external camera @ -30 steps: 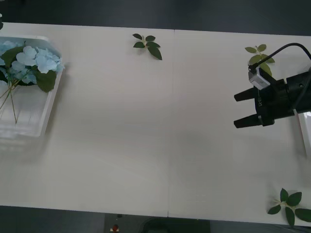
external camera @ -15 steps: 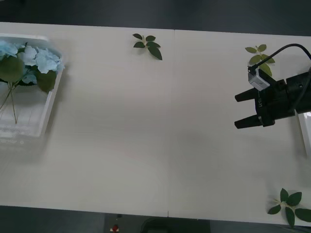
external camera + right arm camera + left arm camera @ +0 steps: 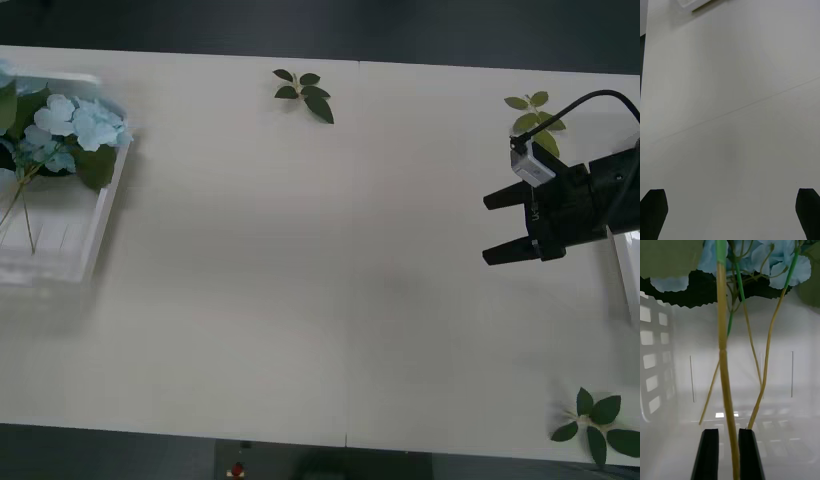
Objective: Put the red flowers into the right box and the blue flowers into the left box
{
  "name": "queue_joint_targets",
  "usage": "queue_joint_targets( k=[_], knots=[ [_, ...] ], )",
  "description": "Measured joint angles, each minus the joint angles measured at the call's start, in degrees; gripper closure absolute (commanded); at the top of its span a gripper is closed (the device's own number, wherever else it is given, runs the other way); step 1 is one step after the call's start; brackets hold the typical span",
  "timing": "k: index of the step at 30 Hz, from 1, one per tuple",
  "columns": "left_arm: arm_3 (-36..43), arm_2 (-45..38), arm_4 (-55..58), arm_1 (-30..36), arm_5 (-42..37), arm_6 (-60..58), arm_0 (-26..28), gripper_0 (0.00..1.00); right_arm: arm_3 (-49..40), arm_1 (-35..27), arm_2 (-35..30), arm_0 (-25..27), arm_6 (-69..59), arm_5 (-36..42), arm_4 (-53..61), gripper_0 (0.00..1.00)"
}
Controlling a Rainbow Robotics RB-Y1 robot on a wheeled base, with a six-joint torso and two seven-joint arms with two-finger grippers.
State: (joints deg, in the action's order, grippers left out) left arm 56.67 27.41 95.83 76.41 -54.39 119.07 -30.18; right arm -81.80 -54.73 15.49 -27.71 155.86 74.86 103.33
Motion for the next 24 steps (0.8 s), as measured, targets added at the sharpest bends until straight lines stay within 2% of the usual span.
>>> queue_joint_targets(
  k=[18, 24],
  knots=[
    [-0.16, 0.16, -0.97, 0.0, 2.09, 0.0, -0.58, 0.0, 0.0, 0.0, 0.0, 0.0, 0.0, 0.0, 0.0, 0.0],
    [-0.55, 0.11, 16.55, 0.0, -0.62, 0.06, -1.54, 0.0, -0.01, 0.0, 0.0, 0.0, 0.0, 0.0, 0.0, 0.0]
  ],
)
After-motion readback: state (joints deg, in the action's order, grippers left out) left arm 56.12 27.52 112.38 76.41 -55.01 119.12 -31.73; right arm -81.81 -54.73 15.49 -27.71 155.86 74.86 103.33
